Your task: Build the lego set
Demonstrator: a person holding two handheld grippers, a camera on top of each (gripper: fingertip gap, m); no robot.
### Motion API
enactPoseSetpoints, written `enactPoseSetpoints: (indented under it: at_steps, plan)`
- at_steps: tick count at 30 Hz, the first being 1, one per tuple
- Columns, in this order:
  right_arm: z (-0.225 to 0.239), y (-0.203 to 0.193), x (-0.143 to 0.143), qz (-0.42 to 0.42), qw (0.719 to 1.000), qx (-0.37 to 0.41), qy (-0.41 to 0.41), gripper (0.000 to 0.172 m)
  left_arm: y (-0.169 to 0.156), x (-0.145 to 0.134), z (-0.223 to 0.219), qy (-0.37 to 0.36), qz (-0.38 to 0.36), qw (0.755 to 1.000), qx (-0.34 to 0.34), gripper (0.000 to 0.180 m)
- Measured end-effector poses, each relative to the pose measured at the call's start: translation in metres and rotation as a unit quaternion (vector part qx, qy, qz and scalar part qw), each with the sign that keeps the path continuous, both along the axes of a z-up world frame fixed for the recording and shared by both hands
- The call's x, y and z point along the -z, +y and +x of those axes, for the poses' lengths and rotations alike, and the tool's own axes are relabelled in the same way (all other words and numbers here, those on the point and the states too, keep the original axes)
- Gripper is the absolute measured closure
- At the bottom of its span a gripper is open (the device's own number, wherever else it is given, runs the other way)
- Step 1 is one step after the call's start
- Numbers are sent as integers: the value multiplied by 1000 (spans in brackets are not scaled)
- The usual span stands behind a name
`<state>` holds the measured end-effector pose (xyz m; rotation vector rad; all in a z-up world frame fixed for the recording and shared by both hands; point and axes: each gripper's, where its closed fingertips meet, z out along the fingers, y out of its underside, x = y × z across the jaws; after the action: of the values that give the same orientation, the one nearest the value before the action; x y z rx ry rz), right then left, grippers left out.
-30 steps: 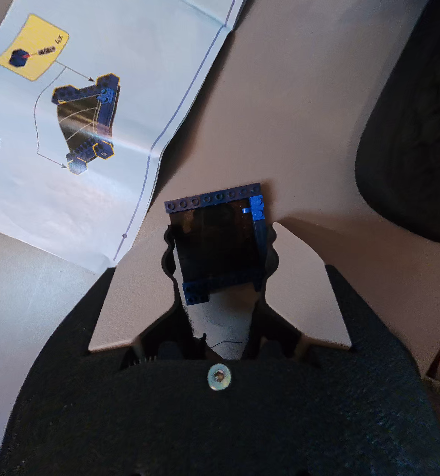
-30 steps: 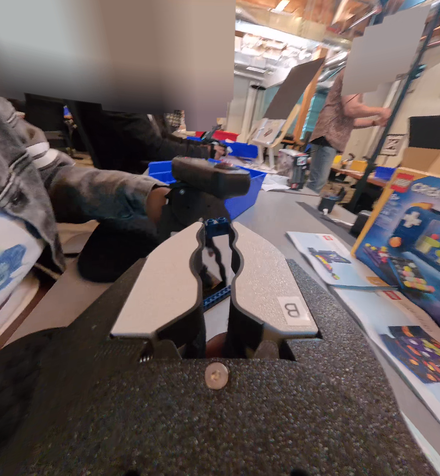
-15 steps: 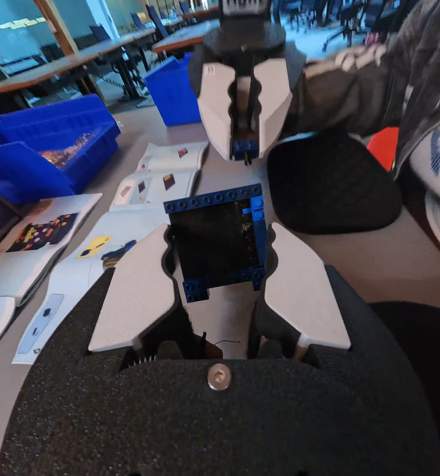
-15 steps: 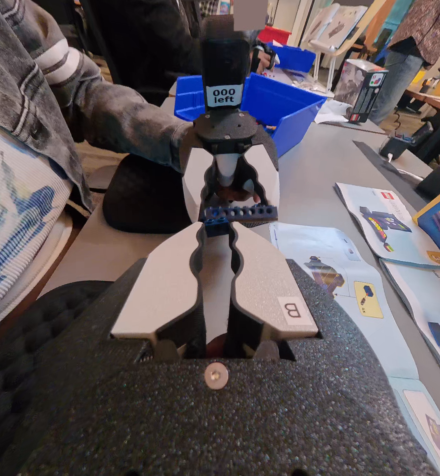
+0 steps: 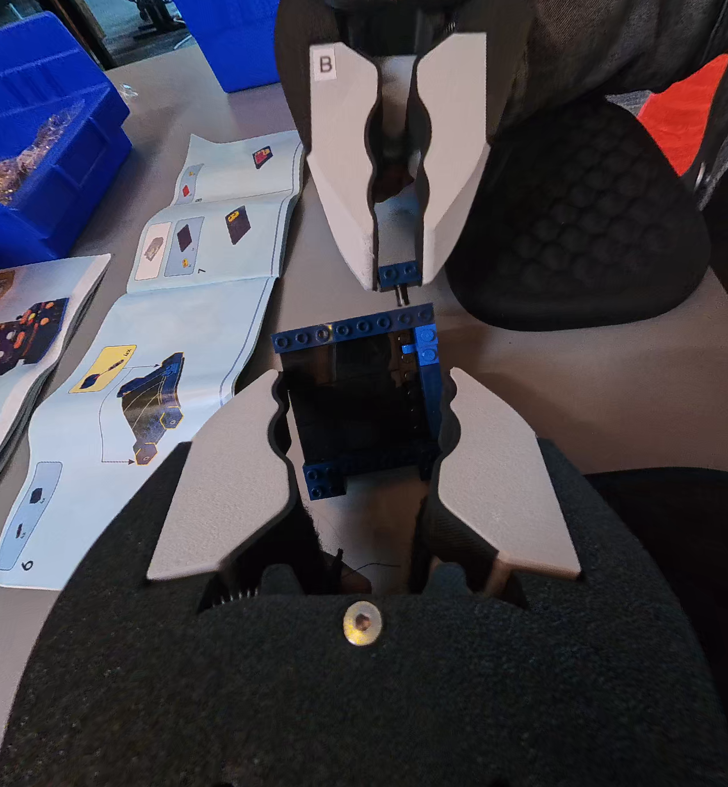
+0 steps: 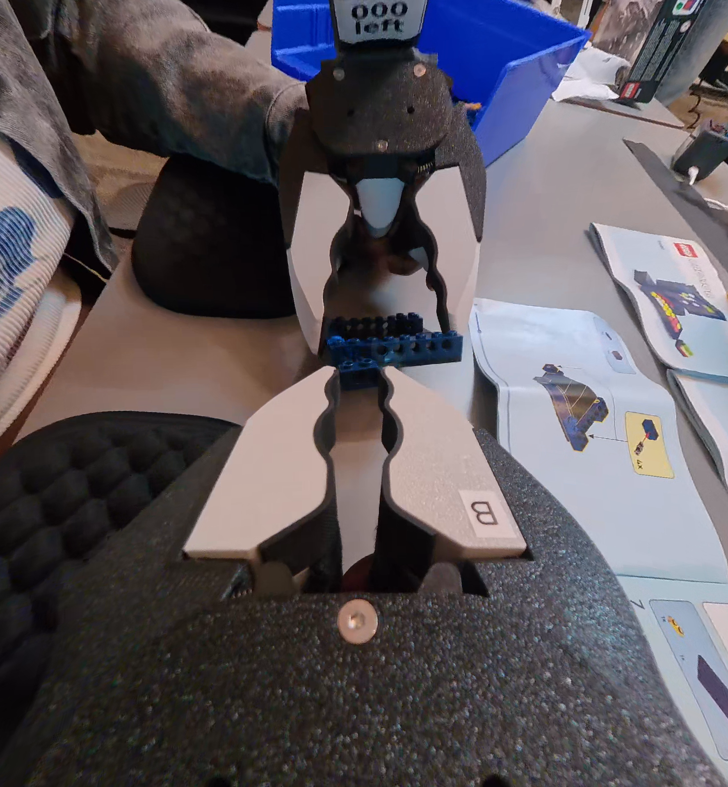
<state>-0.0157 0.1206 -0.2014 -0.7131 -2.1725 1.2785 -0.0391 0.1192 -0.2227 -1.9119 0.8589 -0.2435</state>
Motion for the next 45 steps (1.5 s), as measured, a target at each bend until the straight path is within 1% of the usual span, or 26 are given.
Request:
enactPoseSetpoints:
  at_steps: [10, 14, 17, 22, 24, 26, 28, 32, 34, 41, 45]
  plan:
    - [0, -3, 6, 7, 1000, -6, 7, 154, 0, 4, 0, 10, -9, 1000, -2, 112]
    - [0, -2, 12, 30, 999, -4, 11, 154, 1, 7, -1, 19, -14, 1000, -7, 112]
    - [1, -3, 16, 24, 1000, -8, 9, 154, 1, 9, 0, 26, -13, 1000, -5, 113]
    - [-1, -3, 14, 25, 999, -7, 23, 155, 2, 7, -2, 20, -10, 1000, -13, 114]
    - [-2, -1, 19, 37, 999, 0, 9, 155, 3, 9, -3, 21, -22, 999, -20, 114]
    - [-2, 2, 34, 85, 996, 6, -17, 154, 4, 19, -3, 35, -56, 997, -26, 113]
    - [-4, 4, 38, 104, 994, 12, -19, 154, 5, 22, -4, 23, -81, 996, -36, 114]
    - [-4, 6, 42, 81, 995, 17, -62, 154, 4, 28, -5, -5, -128, 990, -51, 113]
    - [-2, 7, 49, 80, 992, 16, -99, 154, 2, 29, -4, -17, -145, 988, -47, 113]
    - [-1, 5, 50, 50, 990, 3, -132, 154, 0, 29, -2, -12, -143, 989, -37, 113]
    - [0, 4, 39, -39, 985, 13, -167, 155, -1, 30, -2, -9, -141, 989, -38, 112]
